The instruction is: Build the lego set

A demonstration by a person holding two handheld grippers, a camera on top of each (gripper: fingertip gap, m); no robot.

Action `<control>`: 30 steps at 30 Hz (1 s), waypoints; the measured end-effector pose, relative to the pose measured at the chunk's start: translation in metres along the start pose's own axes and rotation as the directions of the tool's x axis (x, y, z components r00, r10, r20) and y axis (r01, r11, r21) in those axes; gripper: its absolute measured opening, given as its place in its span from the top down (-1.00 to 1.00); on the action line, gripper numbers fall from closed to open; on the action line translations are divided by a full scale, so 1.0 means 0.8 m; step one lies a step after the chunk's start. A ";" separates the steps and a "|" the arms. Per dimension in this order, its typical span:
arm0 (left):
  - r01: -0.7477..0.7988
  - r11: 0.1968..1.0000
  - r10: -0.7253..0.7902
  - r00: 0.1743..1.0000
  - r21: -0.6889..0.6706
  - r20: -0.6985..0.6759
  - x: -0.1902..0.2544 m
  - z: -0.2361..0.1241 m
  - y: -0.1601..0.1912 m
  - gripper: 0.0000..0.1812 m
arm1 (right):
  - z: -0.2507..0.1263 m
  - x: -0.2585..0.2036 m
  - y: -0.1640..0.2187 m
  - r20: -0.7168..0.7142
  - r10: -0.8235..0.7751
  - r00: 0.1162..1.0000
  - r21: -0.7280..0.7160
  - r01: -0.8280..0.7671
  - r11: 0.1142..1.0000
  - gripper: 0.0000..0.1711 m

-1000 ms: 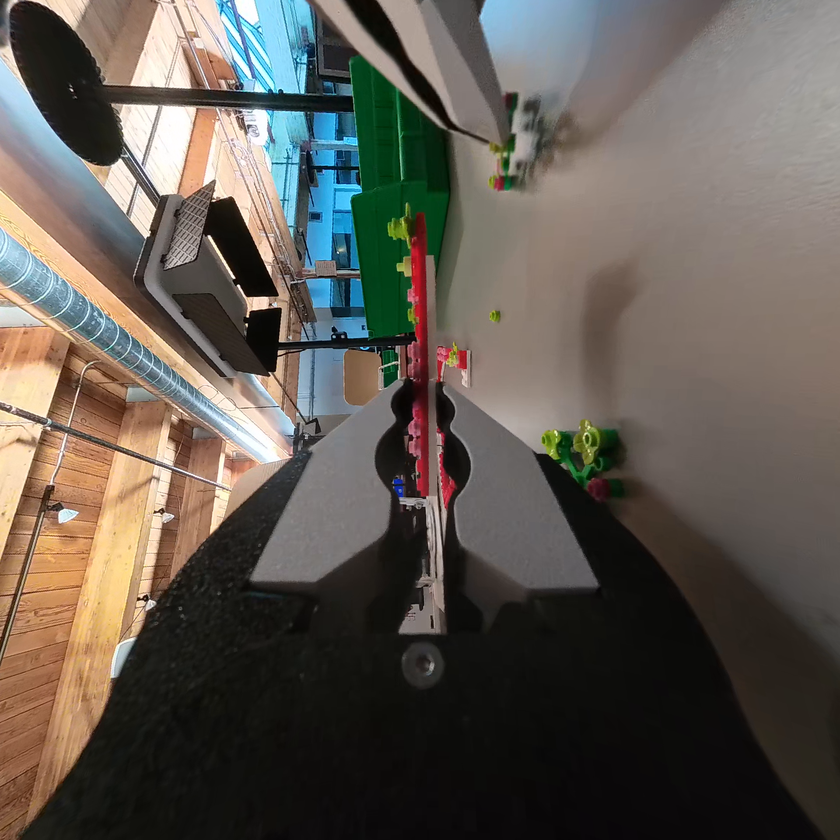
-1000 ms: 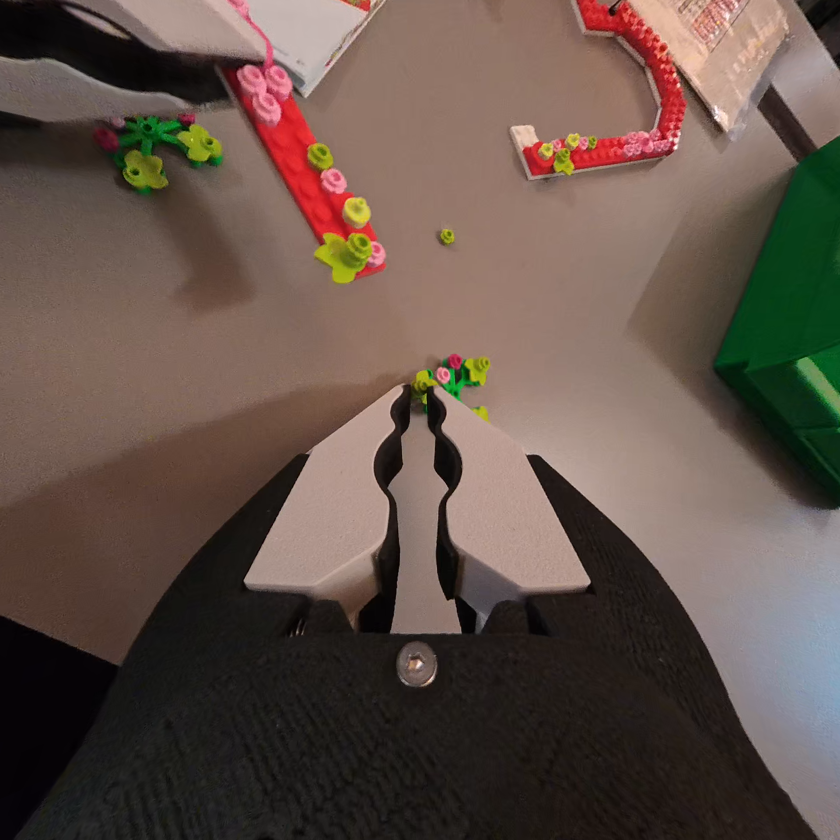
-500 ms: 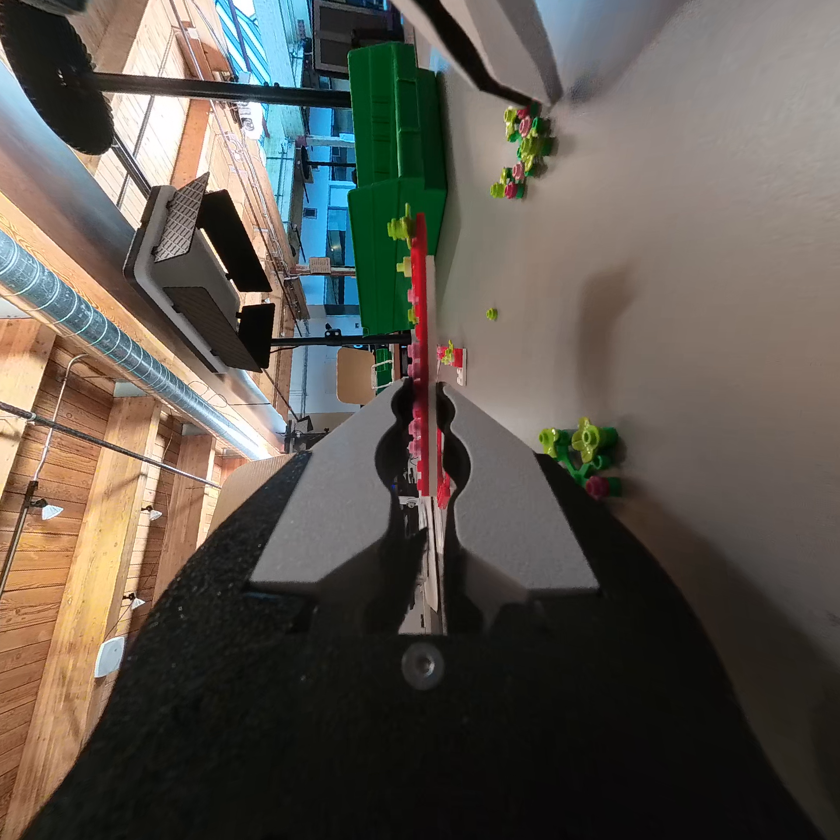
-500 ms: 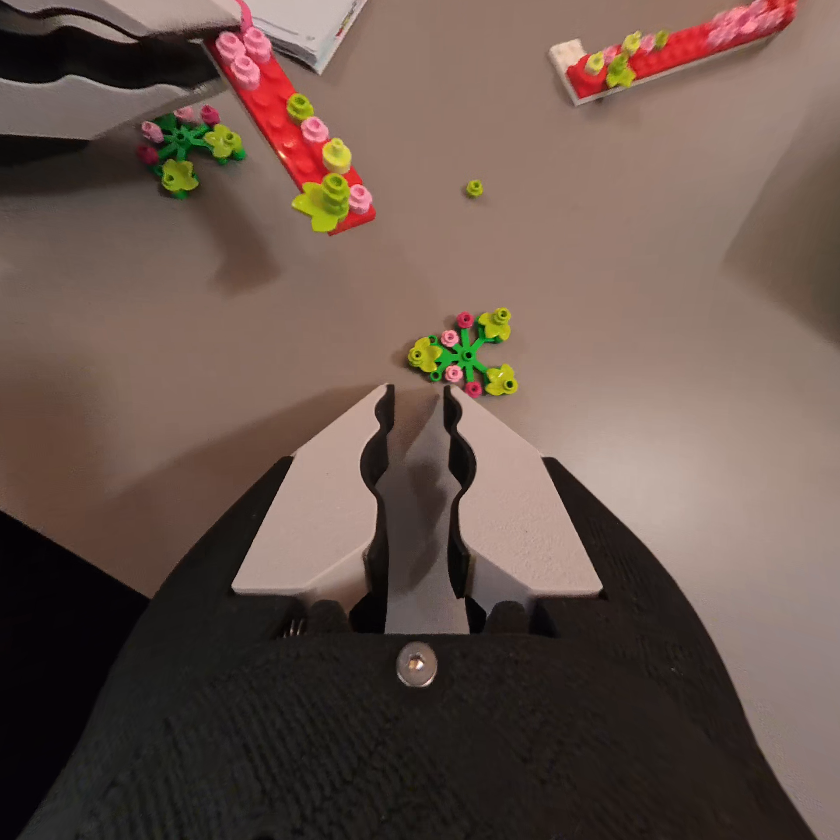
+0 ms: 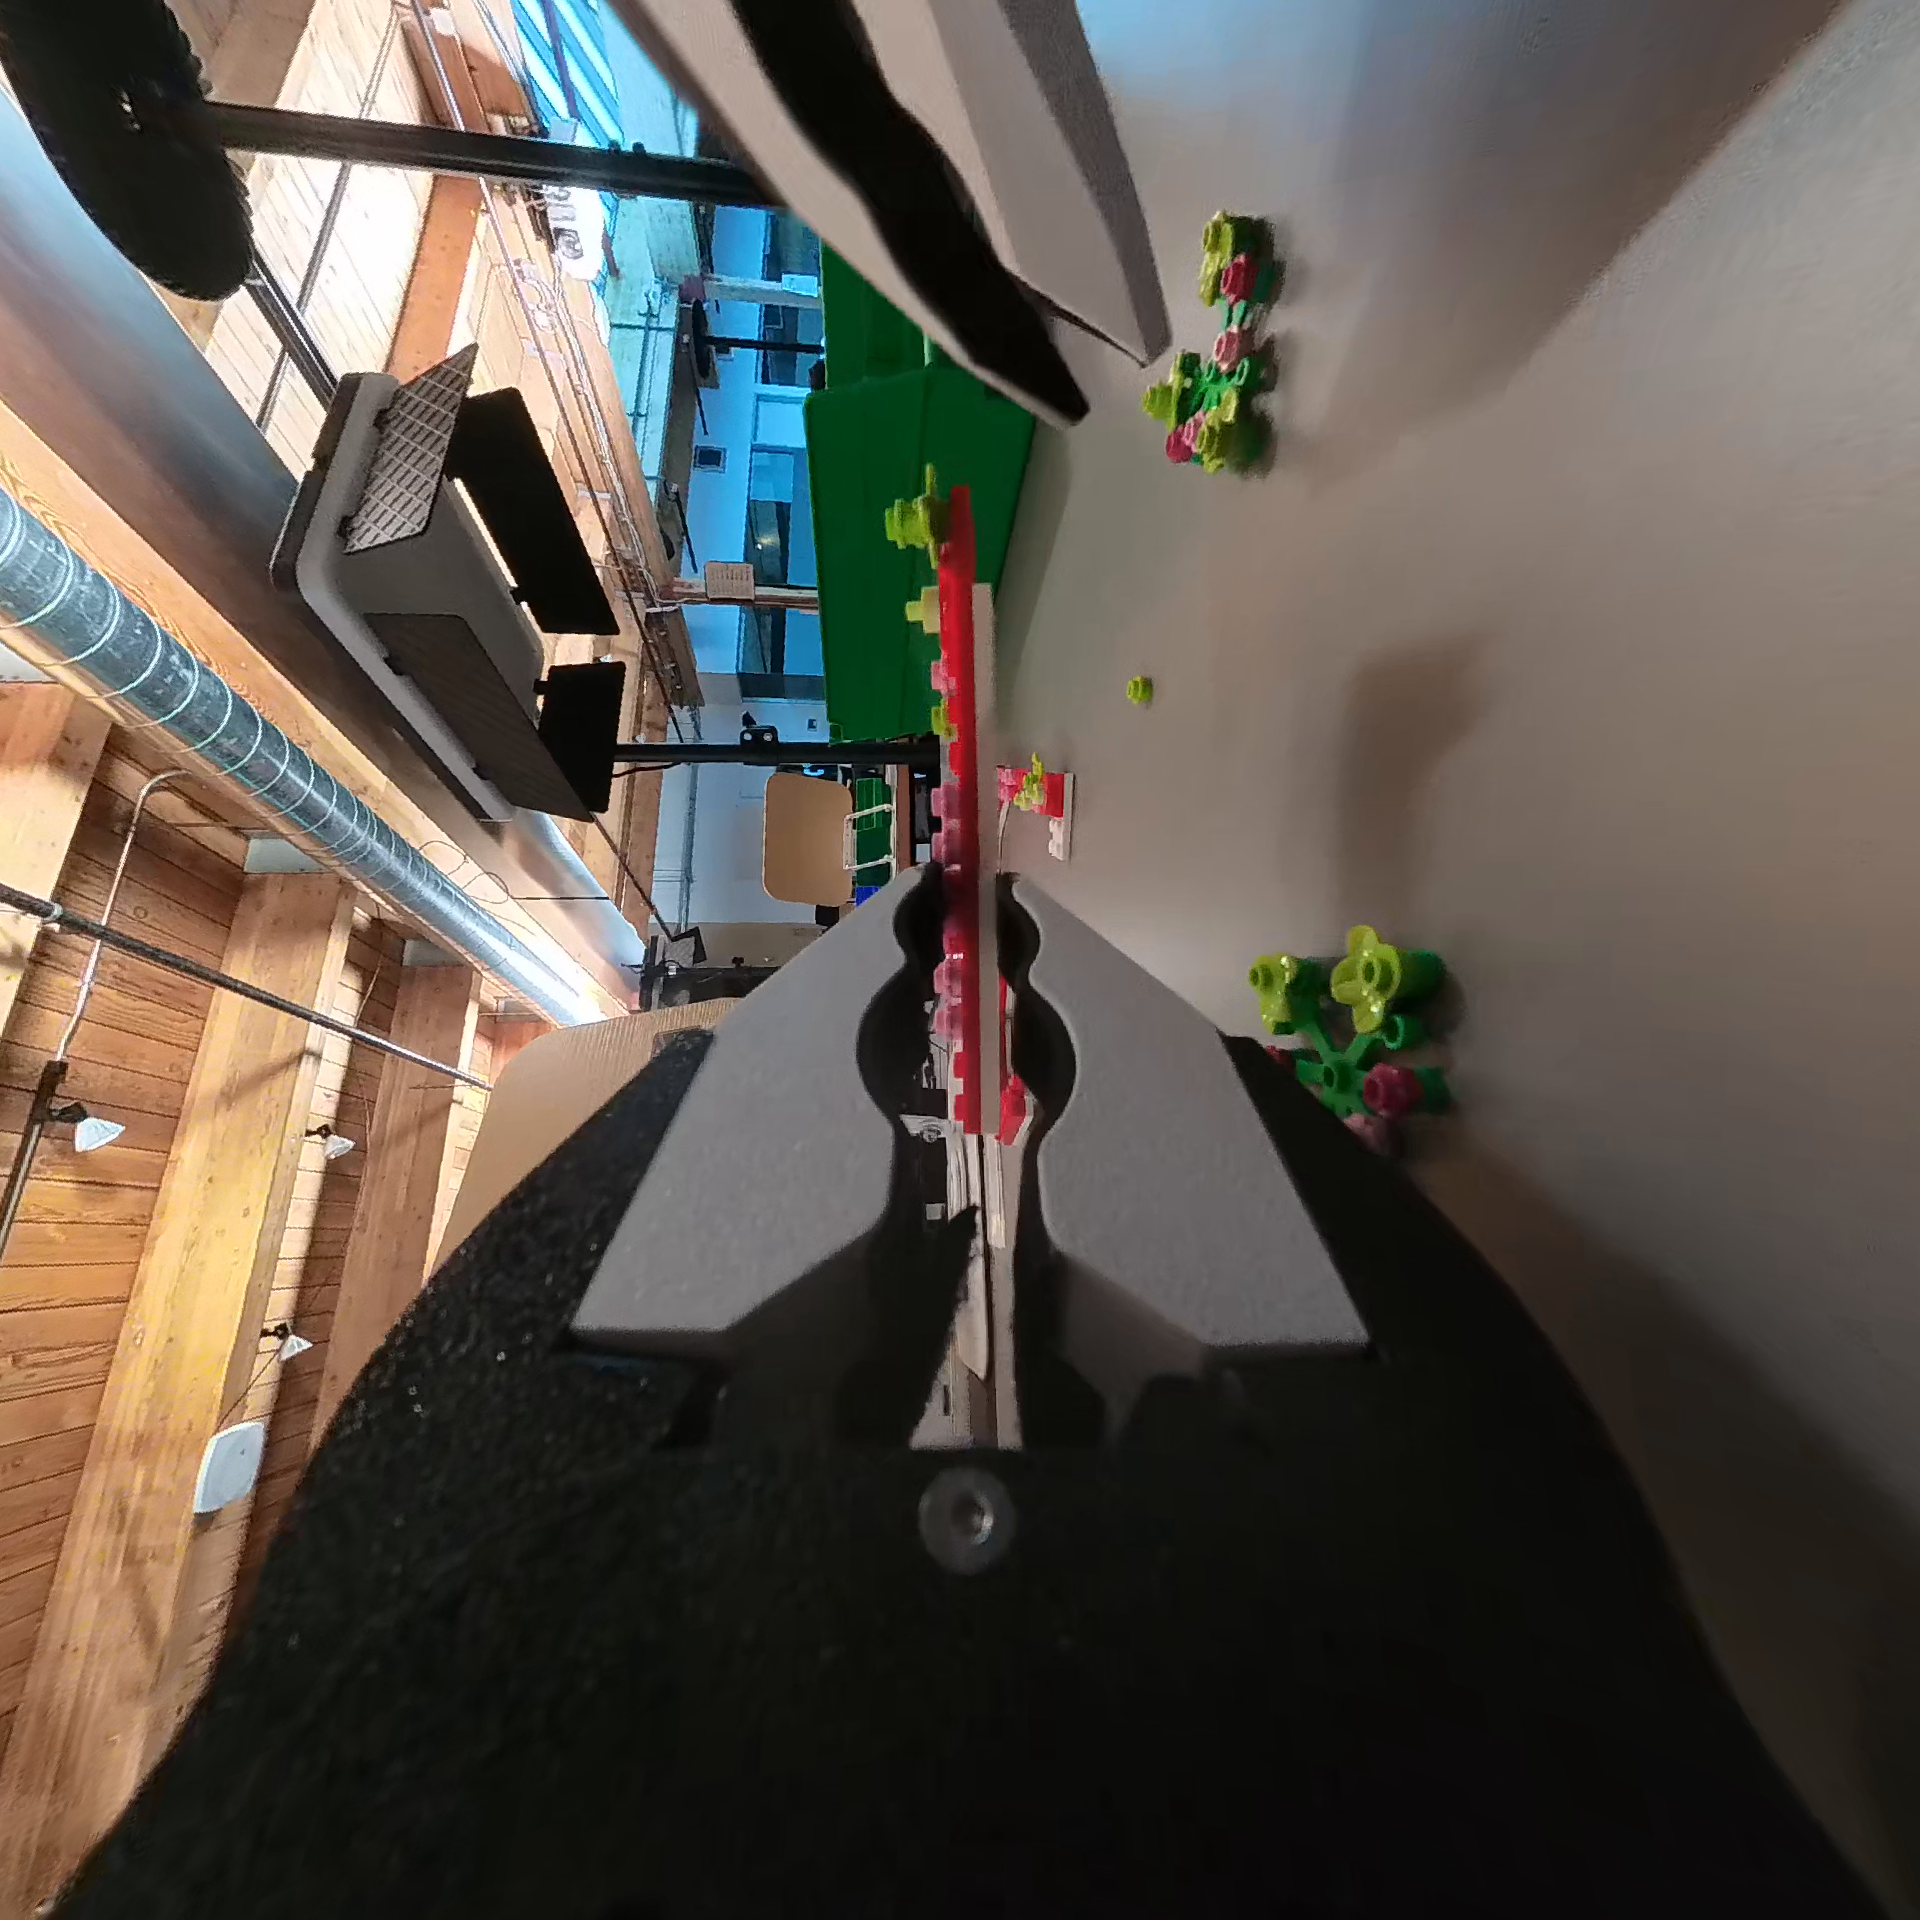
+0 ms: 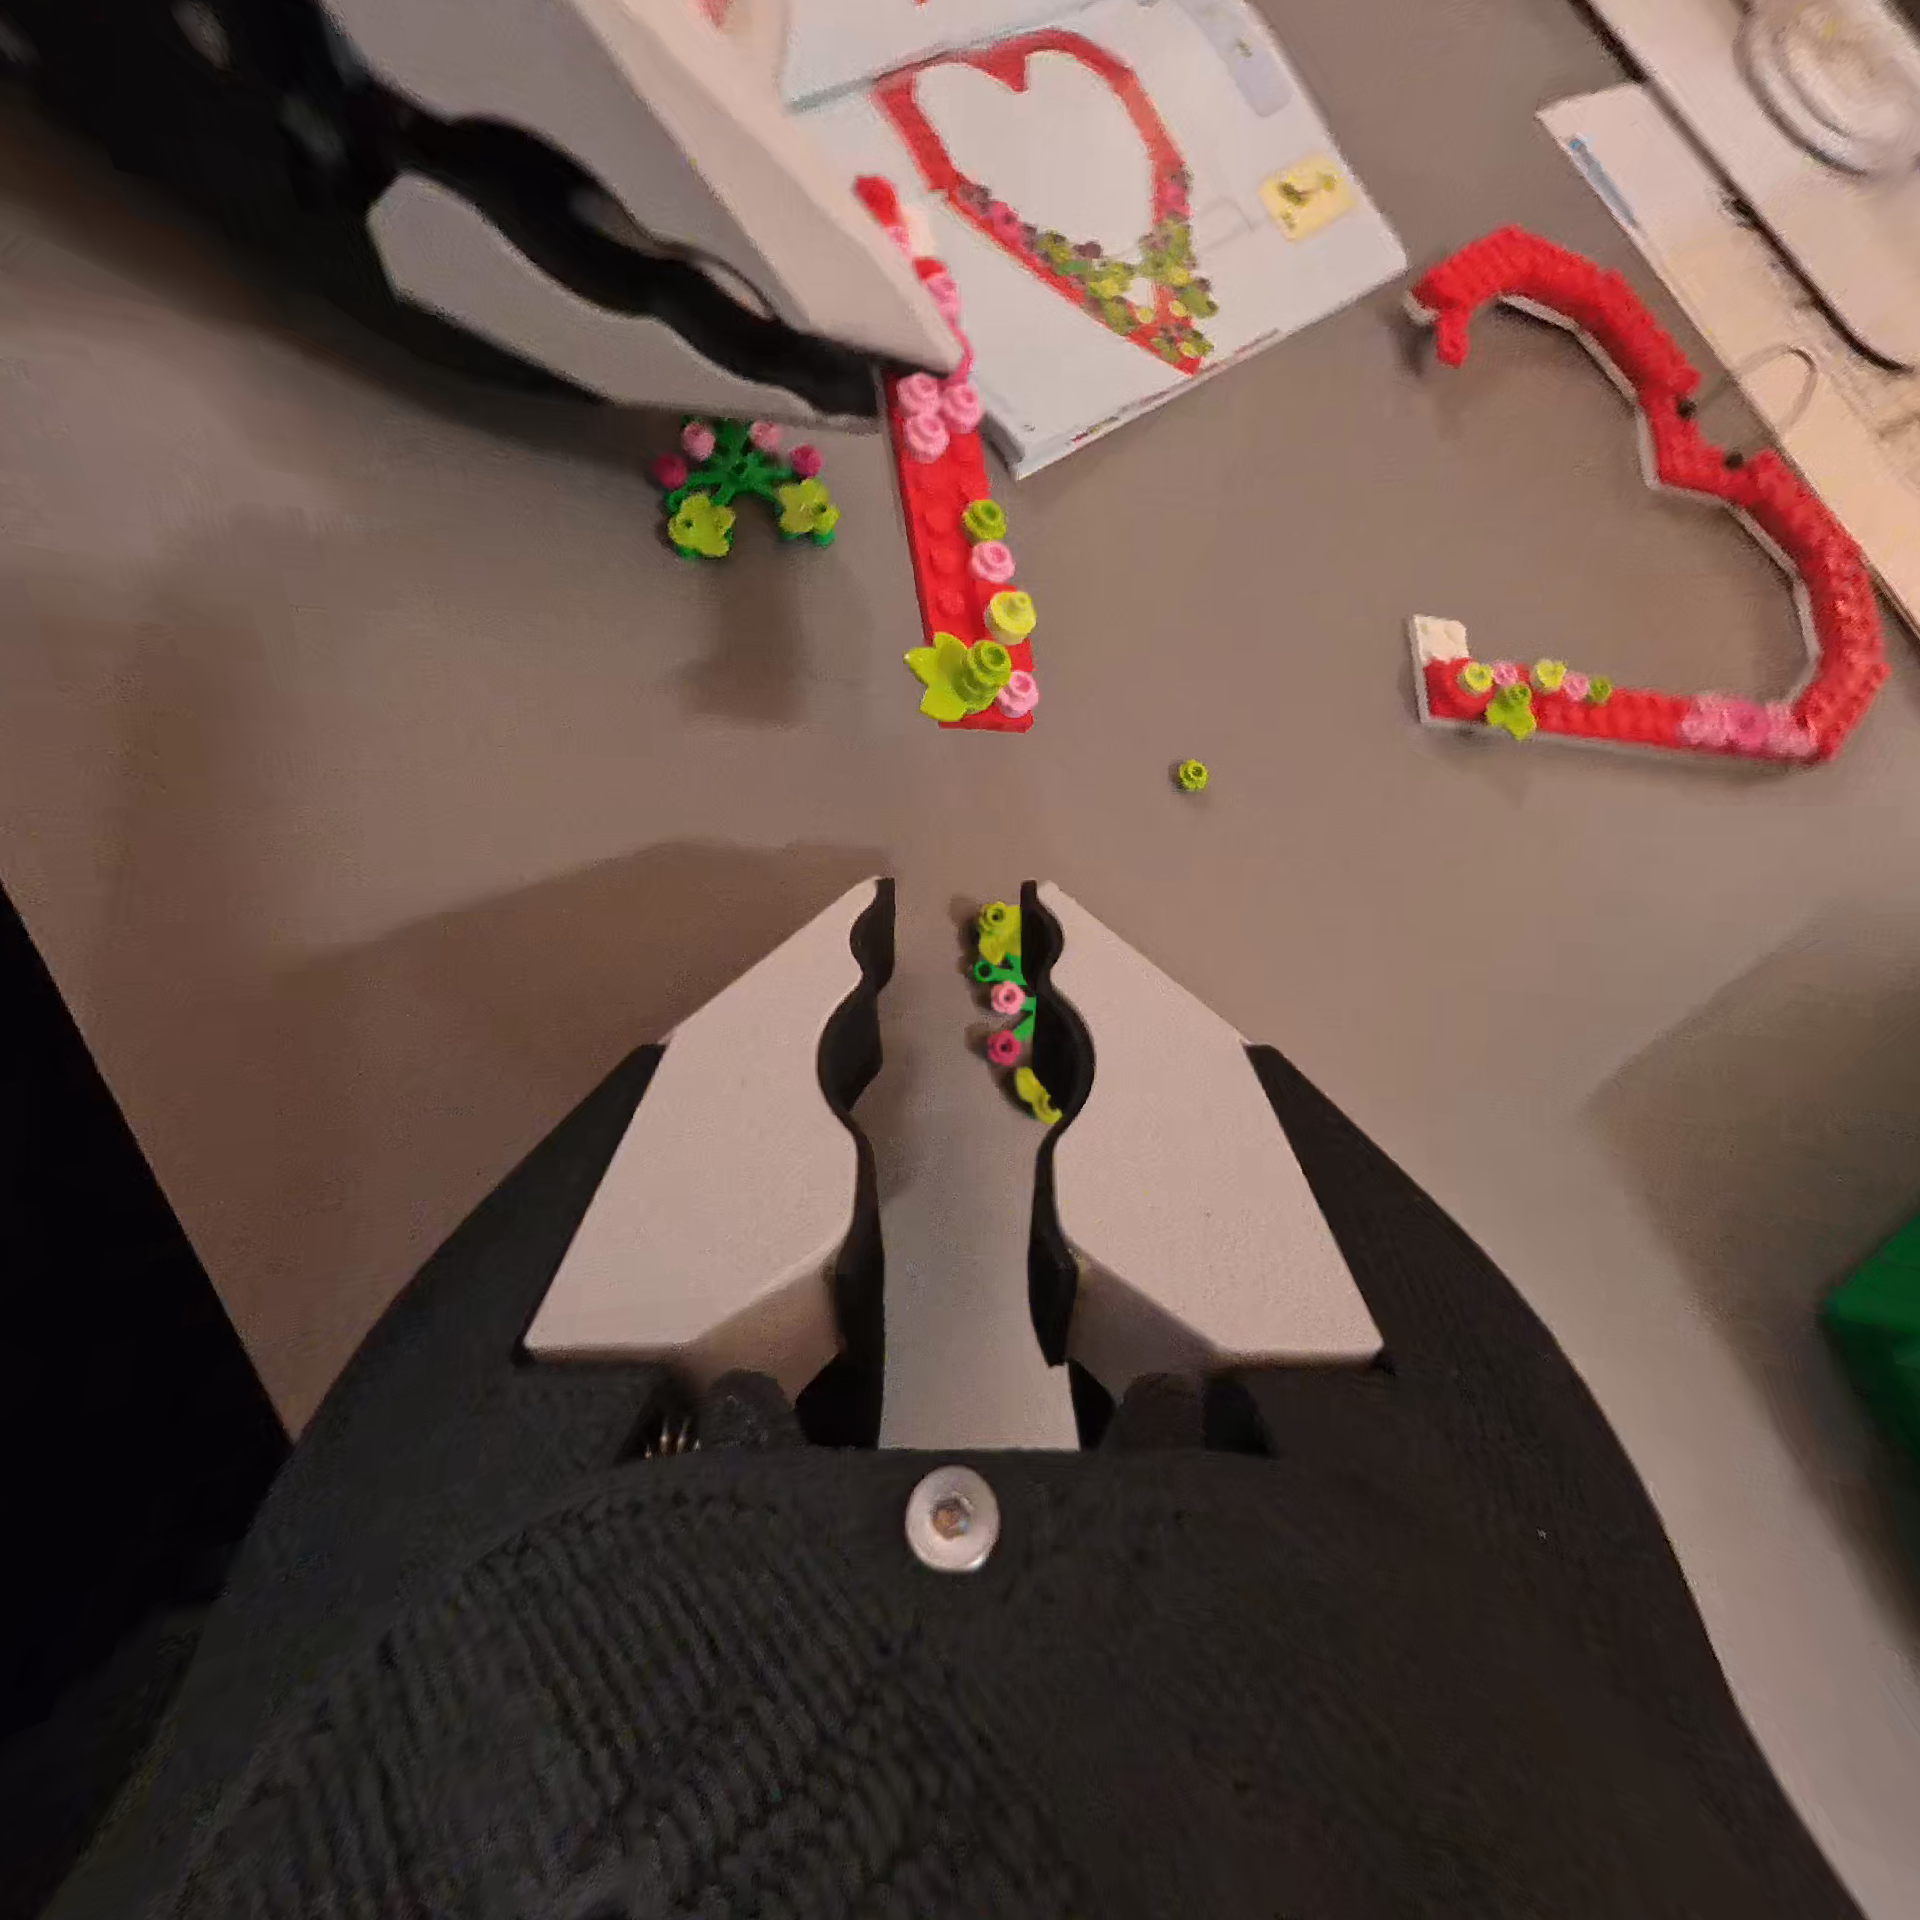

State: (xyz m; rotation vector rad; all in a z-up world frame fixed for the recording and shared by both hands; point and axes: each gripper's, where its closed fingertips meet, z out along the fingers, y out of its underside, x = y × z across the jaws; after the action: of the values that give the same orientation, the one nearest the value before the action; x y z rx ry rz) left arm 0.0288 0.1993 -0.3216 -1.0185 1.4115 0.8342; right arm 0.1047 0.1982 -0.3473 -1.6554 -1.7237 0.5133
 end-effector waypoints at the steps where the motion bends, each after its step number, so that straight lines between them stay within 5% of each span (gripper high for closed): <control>1: -0.001 1.000 0.001 1.000 0.002 -0.003 0.001 0.000 -0.001 0.93 | 0.002 0.000 0.003 0.039 -0.053 0.998 -0.024 0.054 0.998 0.73; 7: -0.003 1.000 0.003 1.000 0.000 -0.014 0.003 0.000 0.001 0.93 | 0.020 0.006 0.029 0.224 -0.175 0.959 -0.192 0.220 0.956 0.46; 14: -0.004 1.000 0.004 1.000 0.003 -0.023 0.006 0.000 0.000 0.93 | 0.016 0.010 0.040 0.266 -0.127 0.956 -0.315 0.210 0.926 0.54; 22: -0.021 1.000 0.021 0.999 0.021 -0.034 0.009 -0.001 -0.006 0.93 | 0.019 0.004 0.039 0.283 -0.145 0.948 -0.293 0.229 0.928 0.66; 30: -0.068 0.997 0.070 0.996 0.042 -0.058 0.018 -0.002 -0.013 0.94 | 0.014 0.021 0.022 0.117 0.007 0.993 -0.221 0.019 0.975 0.84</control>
State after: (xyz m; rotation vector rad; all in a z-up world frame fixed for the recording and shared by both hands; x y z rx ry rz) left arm 0.0382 0.1924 -0.3350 -0.9759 1.5157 0.8282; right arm 0.1100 0.2185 -0.3638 -1.8046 -1.9304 0.4349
